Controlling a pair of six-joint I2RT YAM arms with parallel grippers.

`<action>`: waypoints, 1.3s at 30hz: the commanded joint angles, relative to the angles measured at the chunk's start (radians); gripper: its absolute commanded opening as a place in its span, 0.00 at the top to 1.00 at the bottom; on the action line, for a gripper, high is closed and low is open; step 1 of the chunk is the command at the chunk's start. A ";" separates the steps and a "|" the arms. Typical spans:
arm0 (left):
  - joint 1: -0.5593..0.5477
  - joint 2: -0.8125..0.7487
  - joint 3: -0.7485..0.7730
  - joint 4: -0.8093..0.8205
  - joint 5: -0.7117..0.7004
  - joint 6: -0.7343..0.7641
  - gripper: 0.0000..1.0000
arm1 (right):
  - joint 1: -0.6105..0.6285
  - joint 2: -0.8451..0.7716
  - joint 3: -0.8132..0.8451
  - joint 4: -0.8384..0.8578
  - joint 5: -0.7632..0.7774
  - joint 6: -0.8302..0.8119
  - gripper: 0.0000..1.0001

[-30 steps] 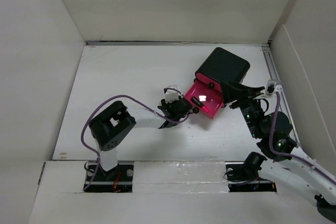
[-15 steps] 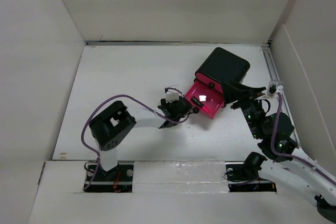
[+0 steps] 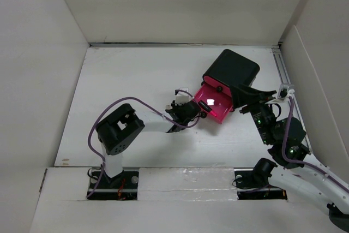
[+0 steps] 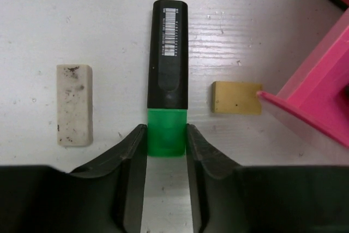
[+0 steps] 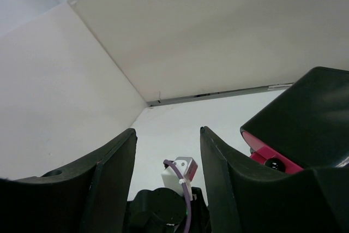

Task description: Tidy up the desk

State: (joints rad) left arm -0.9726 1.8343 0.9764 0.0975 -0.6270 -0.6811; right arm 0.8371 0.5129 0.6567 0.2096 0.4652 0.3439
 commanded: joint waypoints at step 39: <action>-0.028 -0.382 0.057 -0.012 0.360 0.106 0.95 | -0.007 0.022 0.017 0.025 -0.017 0.001 0.44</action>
State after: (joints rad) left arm -0.9951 1.4437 0.9806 0.0322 -0.3637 -0.6243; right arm 0.8371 0.5316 0.6567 0.2096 0.4625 0.3439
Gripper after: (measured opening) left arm 0.230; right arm 0.560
